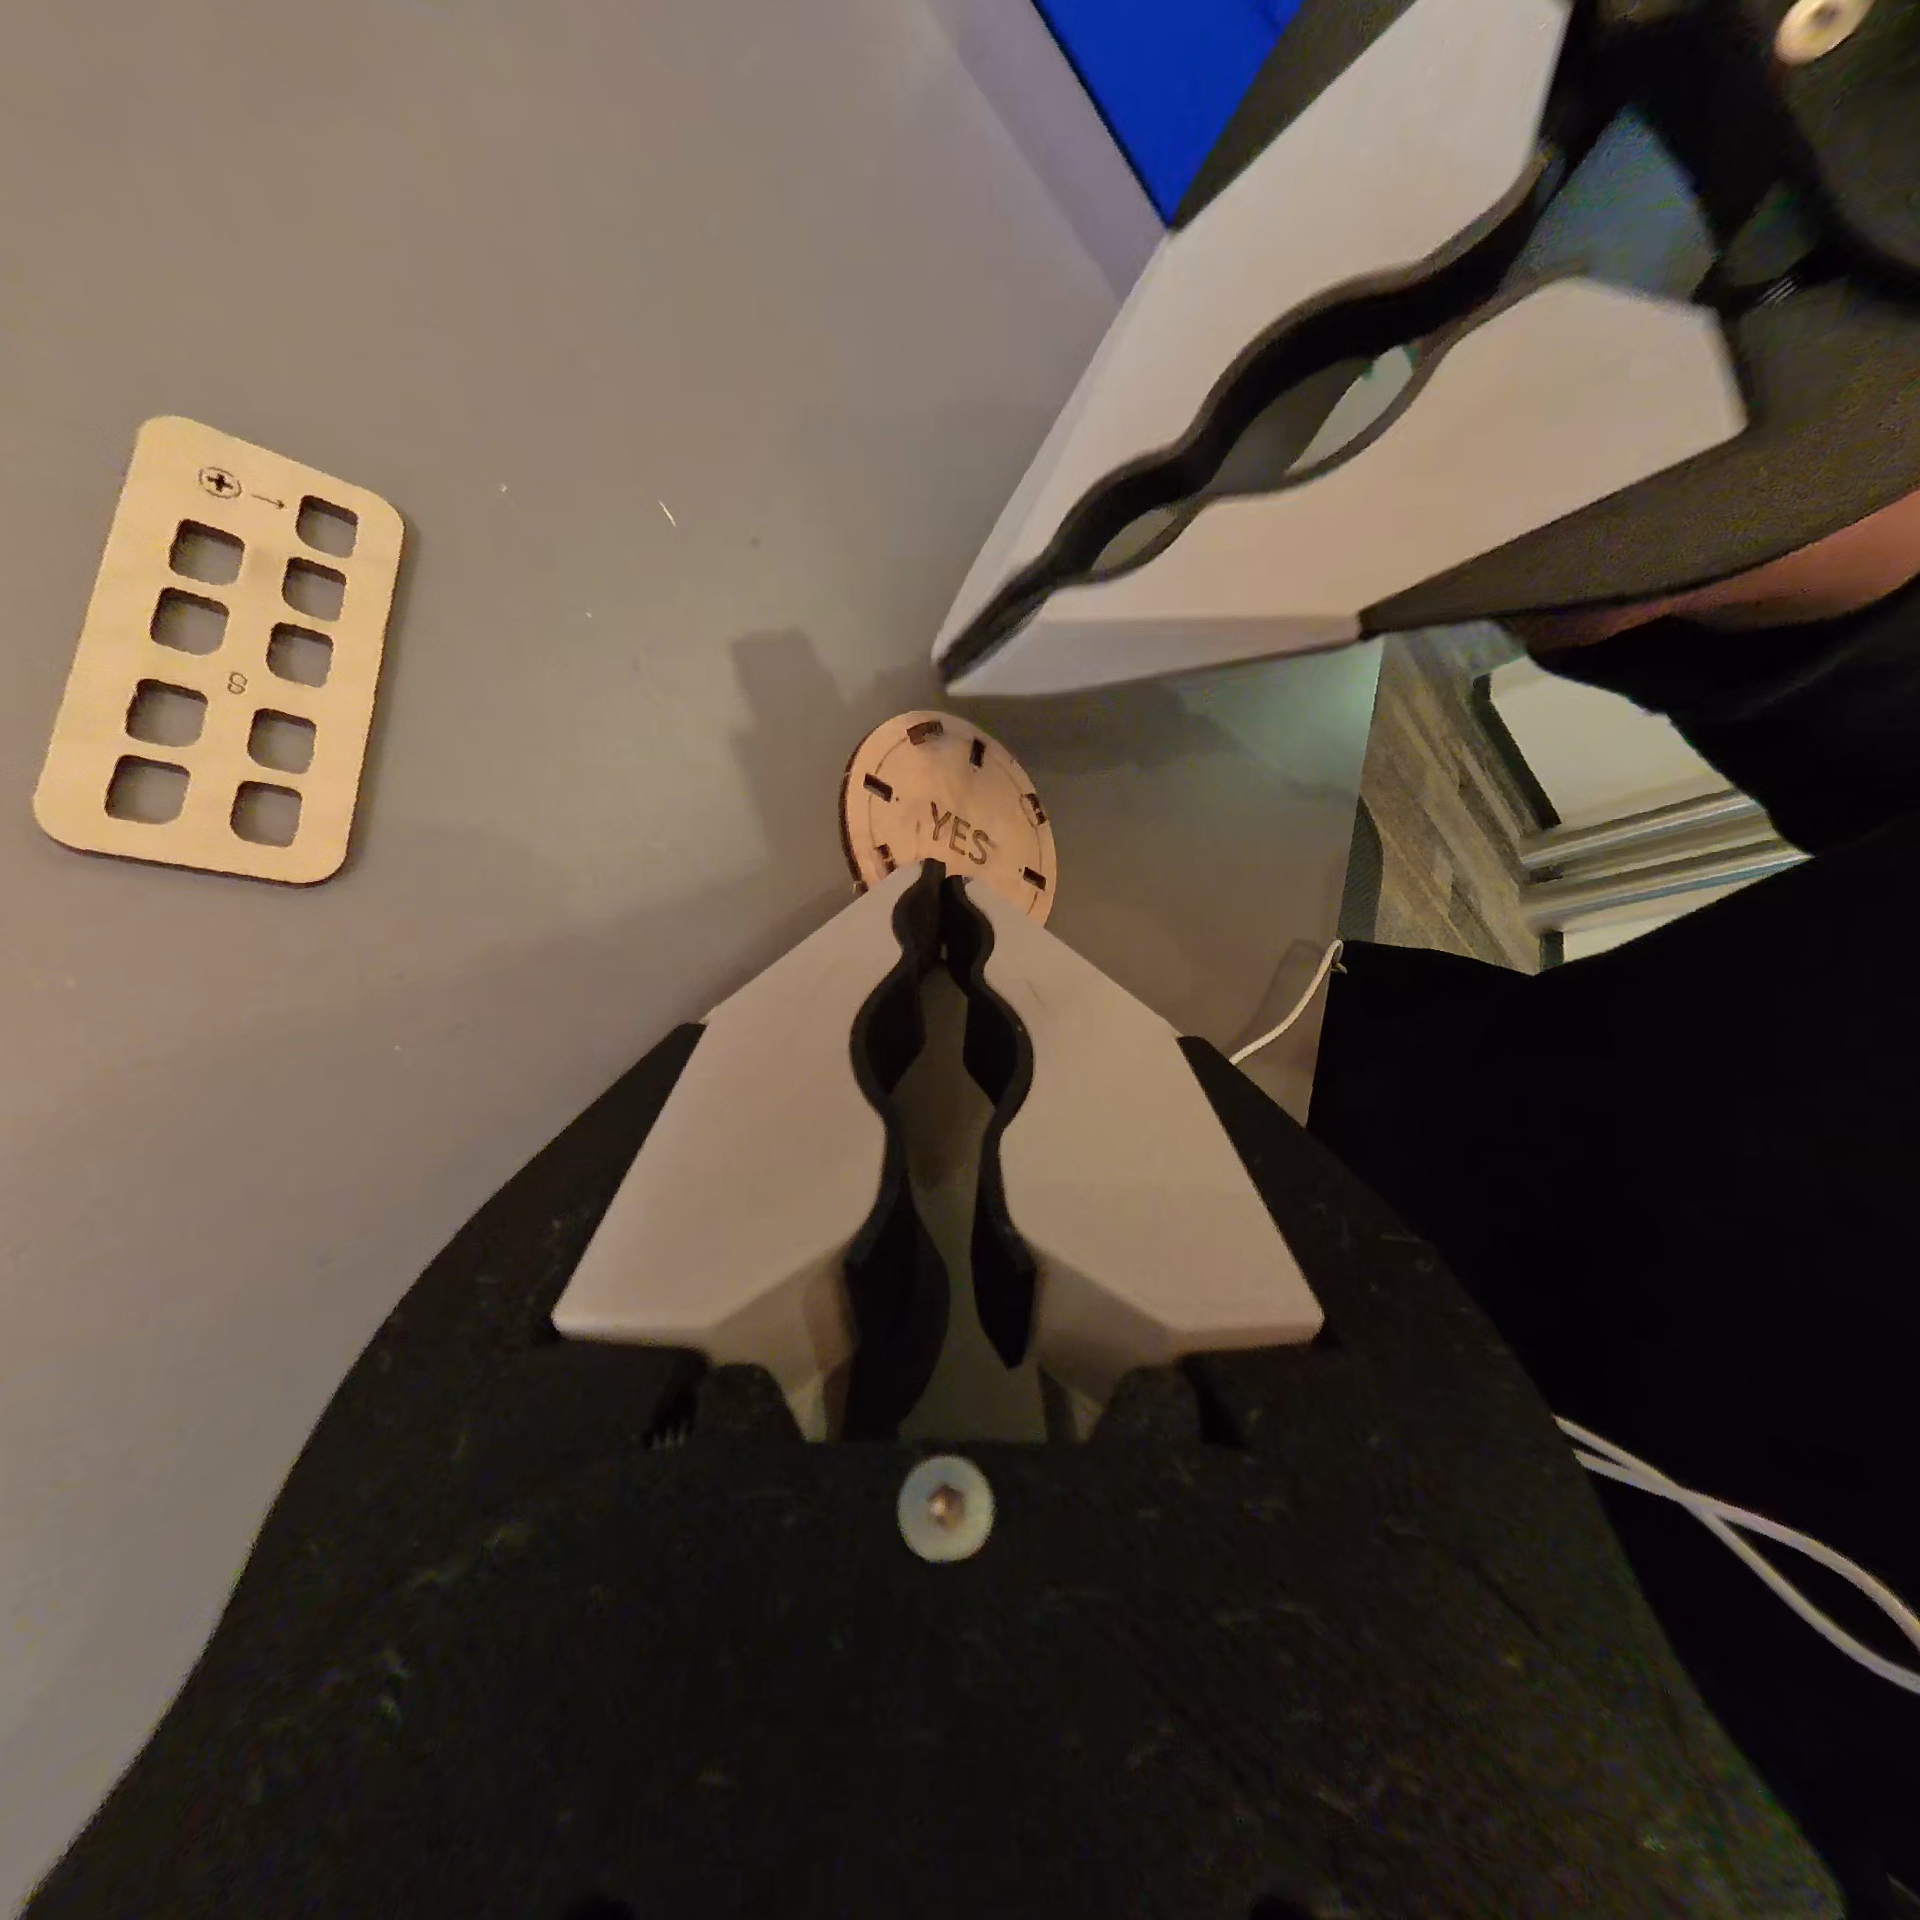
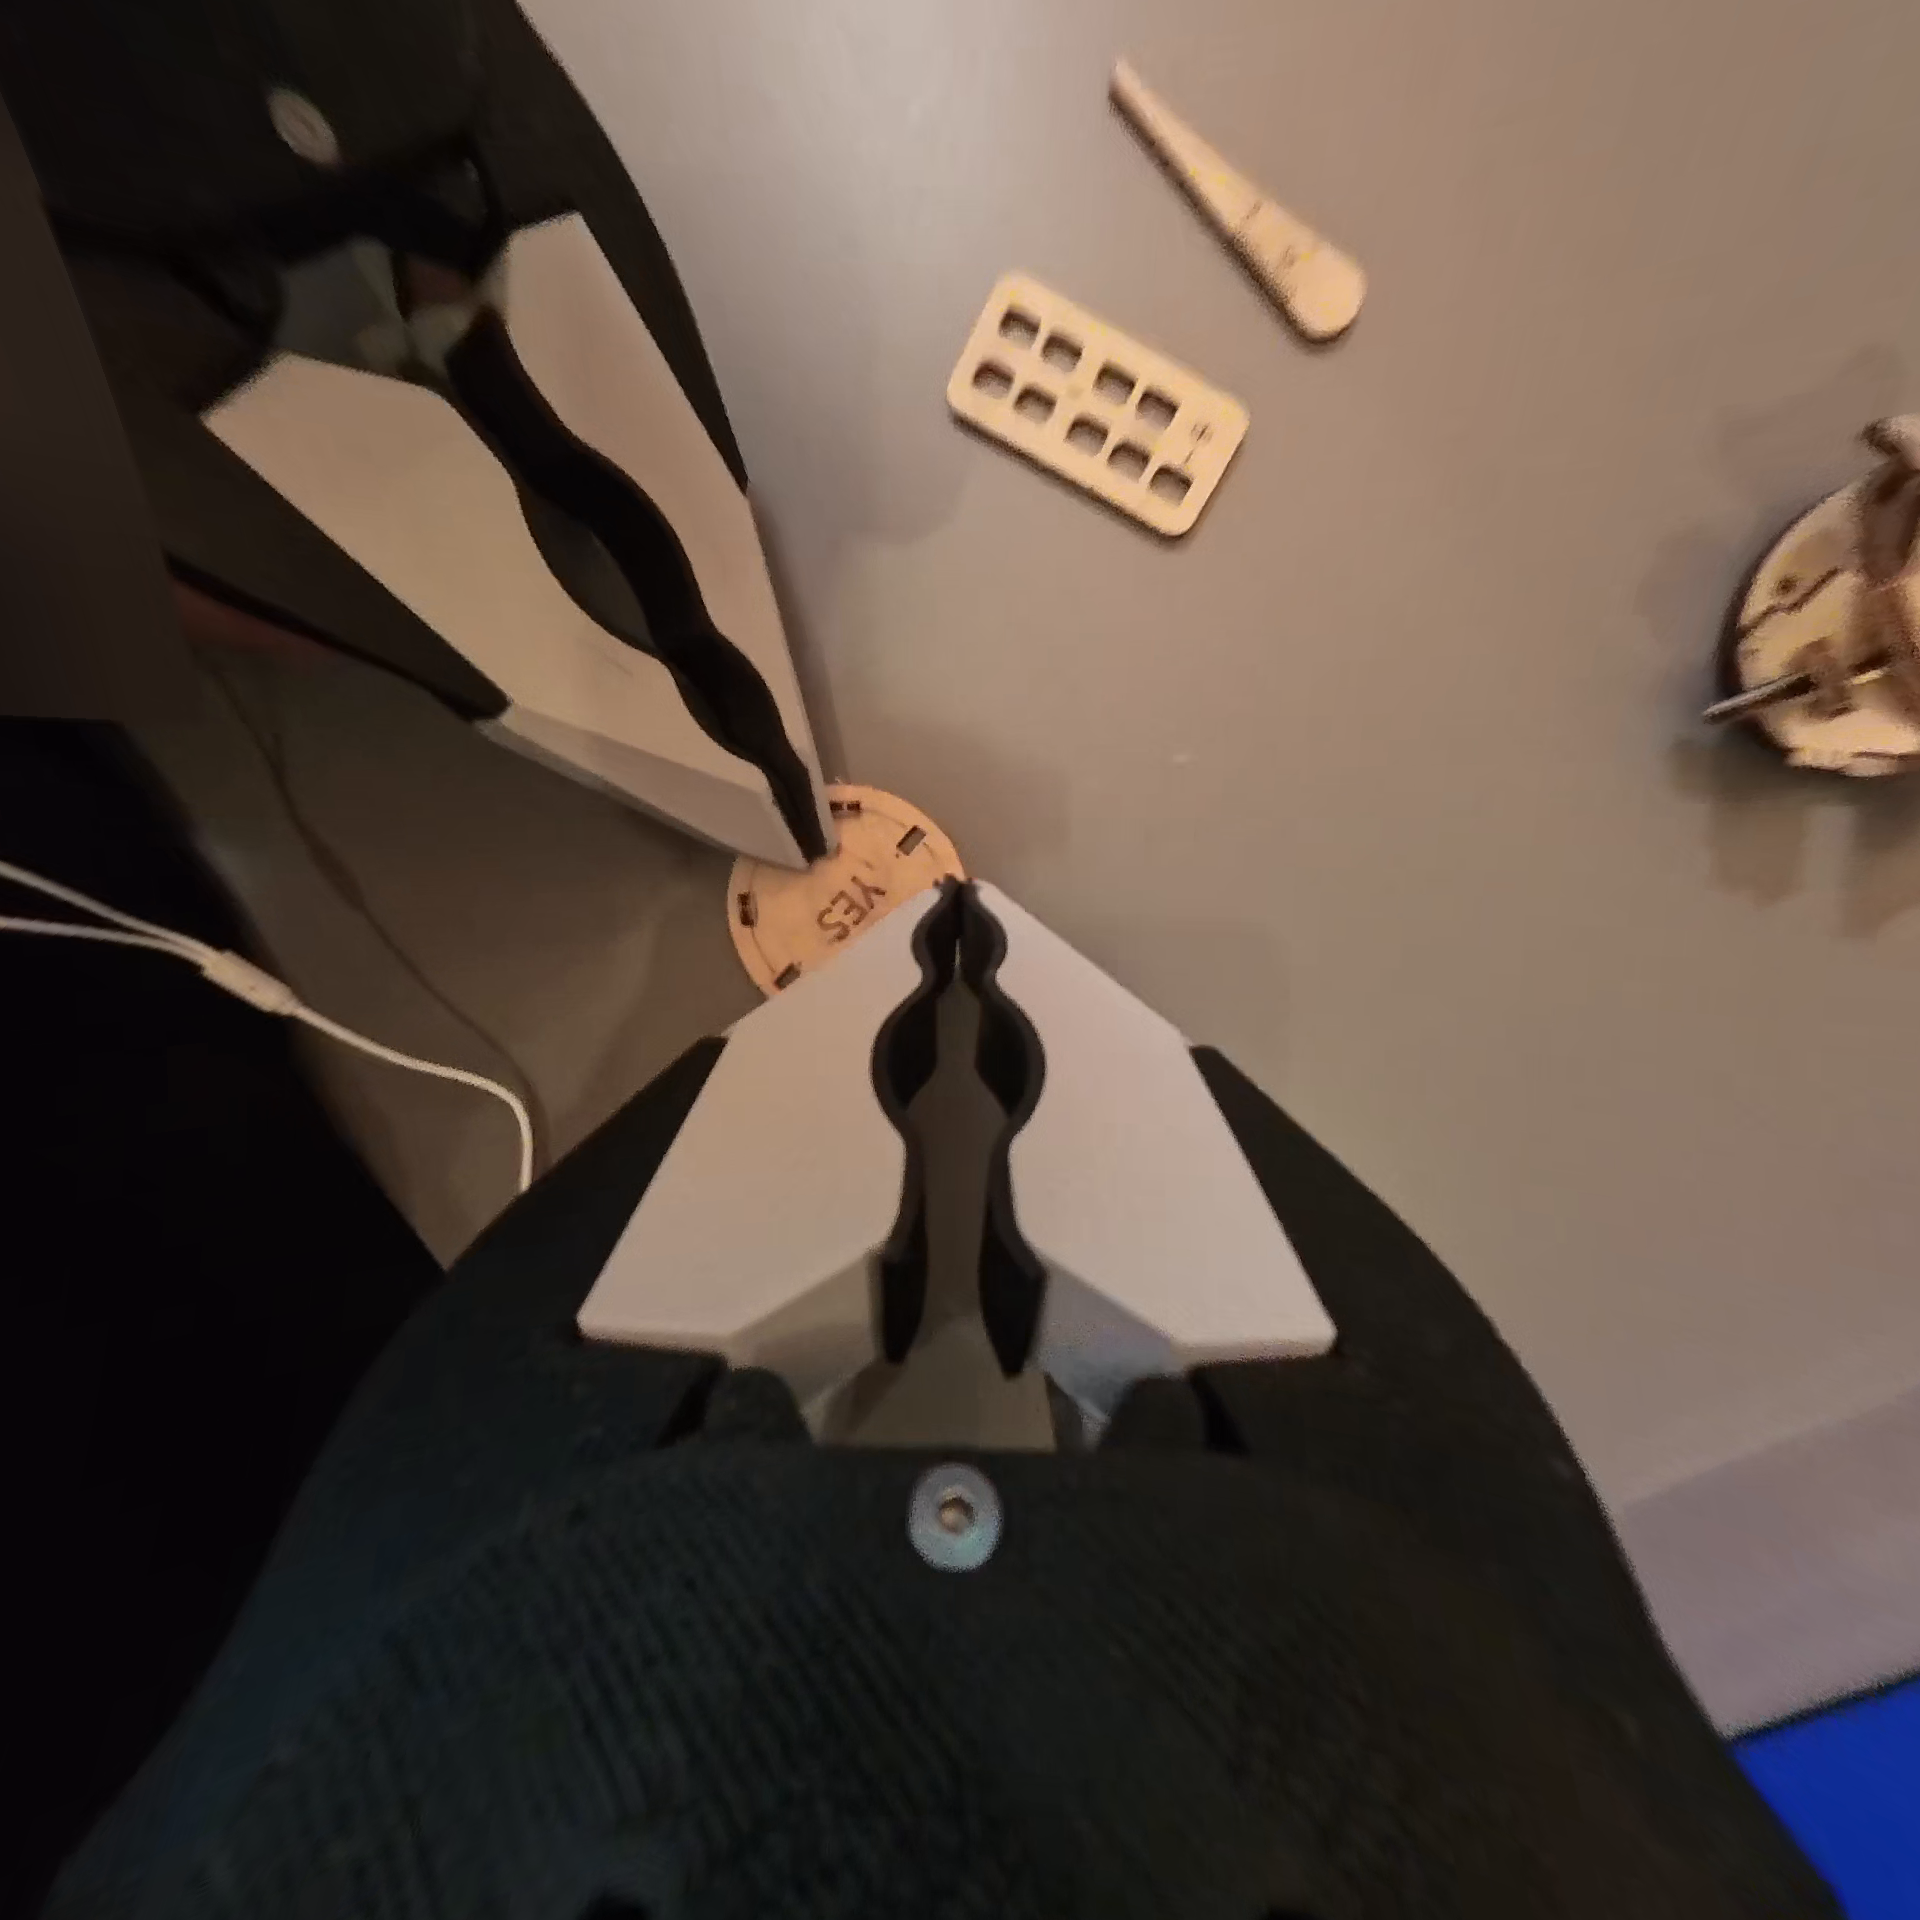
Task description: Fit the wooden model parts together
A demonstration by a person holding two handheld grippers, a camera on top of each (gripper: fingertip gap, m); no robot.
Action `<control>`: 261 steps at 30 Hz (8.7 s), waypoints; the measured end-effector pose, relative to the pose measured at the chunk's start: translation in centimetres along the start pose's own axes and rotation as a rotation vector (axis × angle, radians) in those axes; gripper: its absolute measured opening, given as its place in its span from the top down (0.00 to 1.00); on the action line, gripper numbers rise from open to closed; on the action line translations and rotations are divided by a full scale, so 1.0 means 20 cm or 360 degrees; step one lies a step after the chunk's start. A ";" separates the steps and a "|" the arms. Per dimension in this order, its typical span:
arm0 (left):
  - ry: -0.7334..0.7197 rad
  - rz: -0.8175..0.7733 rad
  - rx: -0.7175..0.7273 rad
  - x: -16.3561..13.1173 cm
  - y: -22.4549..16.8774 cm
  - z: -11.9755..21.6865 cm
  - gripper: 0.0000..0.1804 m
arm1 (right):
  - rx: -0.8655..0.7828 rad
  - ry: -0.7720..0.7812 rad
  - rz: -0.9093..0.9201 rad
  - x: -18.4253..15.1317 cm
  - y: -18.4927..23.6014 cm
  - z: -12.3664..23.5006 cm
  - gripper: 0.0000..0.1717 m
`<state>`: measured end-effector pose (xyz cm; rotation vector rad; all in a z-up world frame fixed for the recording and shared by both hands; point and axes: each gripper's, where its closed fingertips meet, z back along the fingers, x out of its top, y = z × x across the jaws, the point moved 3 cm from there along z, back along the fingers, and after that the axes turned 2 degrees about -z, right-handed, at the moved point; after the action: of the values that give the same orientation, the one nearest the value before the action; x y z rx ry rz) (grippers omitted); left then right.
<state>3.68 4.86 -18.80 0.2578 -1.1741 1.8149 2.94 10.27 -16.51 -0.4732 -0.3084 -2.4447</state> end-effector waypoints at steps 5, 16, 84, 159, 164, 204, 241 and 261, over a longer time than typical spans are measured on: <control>0.0000 -0.0003 0.0003 0.00 0.00 0.00 1.00 | 0.0012 0.0022 0.0004 -0.01 0.00 -0.03 1.00; -0.0001 -0.0003 0.0007 0.00 0.00 0.00 1.00 | -0.0004 0.0053 0.0026 -0.03 0.01 -0.04 1.00; -0.0022 -0.0127 0.0180 0.03 0.00 -0.04 1.00 | -0.0466 -0.2289 -0.0214 0.56 -0.08 0.38 1.00; -0.0020 -0.0105 0.0164 0.03 0.00 -0.04 1.00 | -0.0339 -0.2174 -0.0128 0.55 -0.06 0.24 1.00; -0.0020 -0.0105 0.0164 0.03 0.00 -0.04 1.00 | -0.0418 -0.2310 -0.0089 0.56 -0.06 0.37 1.00; -0.0022 -0.0092 0.0153 0.03 0.00 -0.04 1.00 | 0.0084 -0.0709 0.0259 -0.11 0.14 -0.06 0.60; -0.0020 -0.0090 0.0150 0.03 0.00 -0.04 1.00 | -0.0004 -0.0685 0.0368 -0.11 0.11 -0.08 0.72; -0.0021 -0.0074 0.0134 0.03 0.00 -0.04 1.00 | 0.0065 -0.0948 0.0072 -0.06 -0.02 0.03 0.88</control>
<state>3.49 5.95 -18.89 0.3433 -1.0933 1.8265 3.84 11.40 -16.43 -1.1736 -0.5813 -2.1985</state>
